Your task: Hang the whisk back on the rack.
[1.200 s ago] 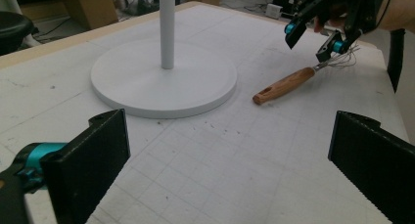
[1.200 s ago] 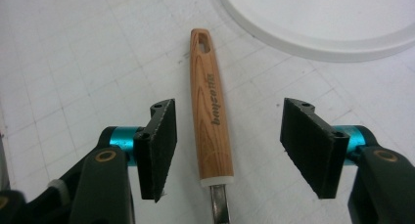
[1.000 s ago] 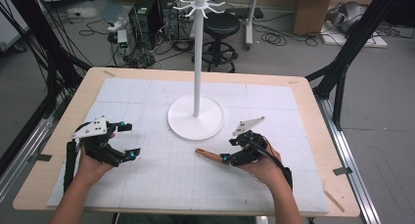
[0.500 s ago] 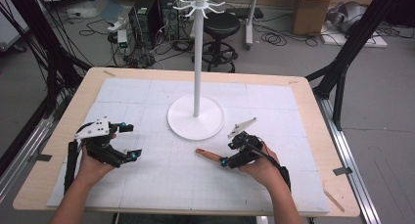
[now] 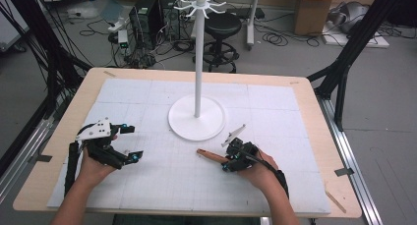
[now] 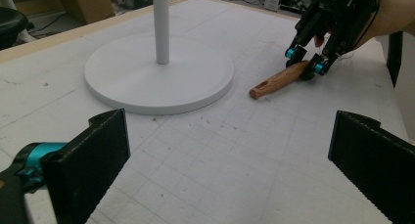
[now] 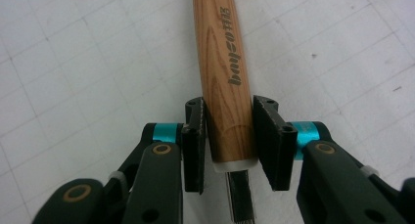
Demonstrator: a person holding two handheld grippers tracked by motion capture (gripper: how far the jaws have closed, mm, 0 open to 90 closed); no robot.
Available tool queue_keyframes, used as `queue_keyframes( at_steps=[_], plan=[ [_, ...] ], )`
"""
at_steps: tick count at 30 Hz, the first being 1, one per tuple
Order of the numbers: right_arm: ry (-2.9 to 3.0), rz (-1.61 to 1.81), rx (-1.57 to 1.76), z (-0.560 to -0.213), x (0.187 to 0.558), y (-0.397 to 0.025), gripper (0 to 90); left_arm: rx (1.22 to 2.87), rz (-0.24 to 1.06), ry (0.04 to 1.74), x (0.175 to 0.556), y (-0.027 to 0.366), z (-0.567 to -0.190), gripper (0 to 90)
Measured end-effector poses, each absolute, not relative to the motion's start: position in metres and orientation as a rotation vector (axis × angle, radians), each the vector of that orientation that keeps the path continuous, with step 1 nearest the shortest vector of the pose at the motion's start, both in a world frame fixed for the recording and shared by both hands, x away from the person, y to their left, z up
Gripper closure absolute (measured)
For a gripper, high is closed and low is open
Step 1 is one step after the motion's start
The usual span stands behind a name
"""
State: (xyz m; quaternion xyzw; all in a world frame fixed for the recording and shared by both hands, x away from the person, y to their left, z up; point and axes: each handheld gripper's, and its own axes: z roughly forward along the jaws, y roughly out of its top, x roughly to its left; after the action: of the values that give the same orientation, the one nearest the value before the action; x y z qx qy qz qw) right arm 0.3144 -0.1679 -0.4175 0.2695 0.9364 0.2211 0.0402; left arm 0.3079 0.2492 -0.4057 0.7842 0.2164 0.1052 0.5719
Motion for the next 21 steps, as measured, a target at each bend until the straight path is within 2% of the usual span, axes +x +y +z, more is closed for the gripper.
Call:
queue_keyframes(
  at_steps=[10,21],
  plan=[
    [2.851,0.726,0.799,-0.409,0.314,-0.168,69.3,1.839,0.252,0.512,0.308,0.251,-0.405,2.5],
    [2.692,1.058,0.787,-0.361,0.314,-0.186,69.4,1.833,0.258,0.513,0.307,0.252,-0.404,2.4]
  ],
)
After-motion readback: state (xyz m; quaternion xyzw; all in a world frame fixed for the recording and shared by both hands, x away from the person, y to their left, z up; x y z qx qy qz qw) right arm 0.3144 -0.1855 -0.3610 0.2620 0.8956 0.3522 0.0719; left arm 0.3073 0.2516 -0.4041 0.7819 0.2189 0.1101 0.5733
